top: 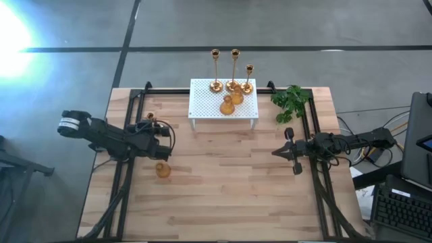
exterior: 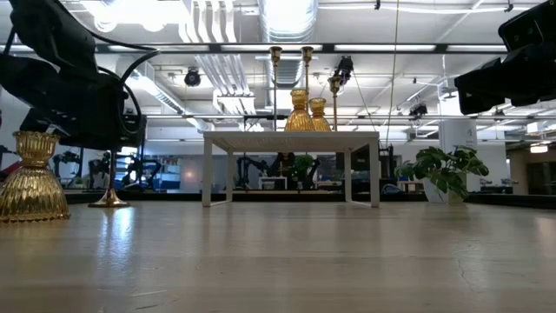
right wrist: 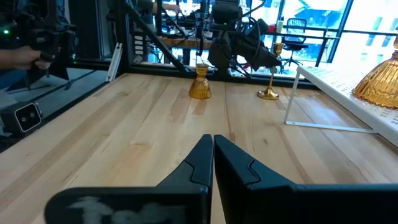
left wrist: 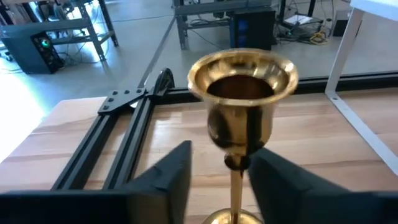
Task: Pick & Place candle stick holders
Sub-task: Put the small golden candle holder on the shelf
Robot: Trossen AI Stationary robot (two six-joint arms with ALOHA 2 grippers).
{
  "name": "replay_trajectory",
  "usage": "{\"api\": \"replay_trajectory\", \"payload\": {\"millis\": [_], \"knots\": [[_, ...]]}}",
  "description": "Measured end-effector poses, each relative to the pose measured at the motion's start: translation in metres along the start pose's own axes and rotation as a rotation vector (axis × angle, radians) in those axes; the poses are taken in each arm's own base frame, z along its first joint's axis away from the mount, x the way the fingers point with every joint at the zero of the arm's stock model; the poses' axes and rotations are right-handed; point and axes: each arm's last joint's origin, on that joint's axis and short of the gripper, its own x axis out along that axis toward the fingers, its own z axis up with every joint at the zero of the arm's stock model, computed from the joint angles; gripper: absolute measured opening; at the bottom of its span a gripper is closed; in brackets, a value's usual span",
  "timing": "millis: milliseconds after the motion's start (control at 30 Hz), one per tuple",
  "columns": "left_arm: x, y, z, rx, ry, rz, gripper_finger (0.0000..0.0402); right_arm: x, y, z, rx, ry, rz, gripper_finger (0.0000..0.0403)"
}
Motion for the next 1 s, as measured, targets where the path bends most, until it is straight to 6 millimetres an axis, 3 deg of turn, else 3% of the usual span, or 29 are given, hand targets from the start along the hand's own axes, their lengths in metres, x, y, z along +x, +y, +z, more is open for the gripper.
{"api": "replay_trajectory", "payload": {"millis": [167,200,667,1000], "knots": [[0.000,0.000,-0.001,-0.003,-0.001,-0.002,0.0040,0.000,0.000,0.000,0.000,0.000,0.000,0.0008],[0.000,0.000,-0.001,0.006,-0.006,-0.003,0.0032,0.000,0.000,0.000,0.000,0.000,0.000,0.0008],[-0.002,-0.005,0.004,0.059,-0.031,-0.022,0.0032,0.000,0.000,0.000,0.000,0.000,0.000,0.0008],[-0.013,-0.015,0.035,0.090,-0.048,-0.081,0.0032,0.000,0.000,0.000,0.000,0.000,0.000,0.0008]]}}
